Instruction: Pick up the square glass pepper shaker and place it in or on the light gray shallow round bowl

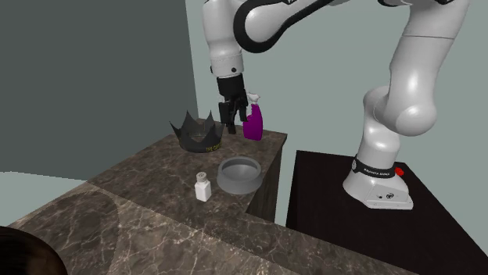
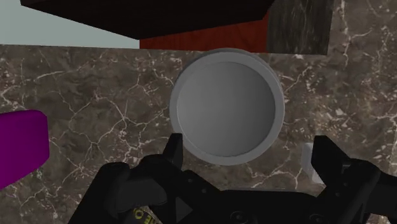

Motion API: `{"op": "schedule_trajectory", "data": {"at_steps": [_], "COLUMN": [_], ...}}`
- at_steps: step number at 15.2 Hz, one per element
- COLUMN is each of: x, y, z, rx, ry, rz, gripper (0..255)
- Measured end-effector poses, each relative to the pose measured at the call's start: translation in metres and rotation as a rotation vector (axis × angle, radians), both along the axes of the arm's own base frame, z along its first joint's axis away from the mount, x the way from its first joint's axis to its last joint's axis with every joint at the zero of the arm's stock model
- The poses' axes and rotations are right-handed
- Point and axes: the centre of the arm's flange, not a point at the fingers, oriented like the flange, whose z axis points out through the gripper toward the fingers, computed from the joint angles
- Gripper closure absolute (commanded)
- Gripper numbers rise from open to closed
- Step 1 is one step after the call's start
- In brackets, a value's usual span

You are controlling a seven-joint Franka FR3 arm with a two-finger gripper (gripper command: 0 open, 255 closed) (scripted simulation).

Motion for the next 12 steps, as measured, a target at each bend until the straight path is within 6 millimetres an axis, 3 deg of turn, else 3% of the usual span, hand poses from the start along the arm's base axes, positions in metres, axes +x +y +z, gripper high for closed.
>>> {"op": "schedule_trajectory", "data": {"at_steps": [12], "x": [0.102], "y": [0.071], "z": [-0.103], "rx": [0.043], "ry": [0.057], "rz": [-0.014], "gripper": [0]}}
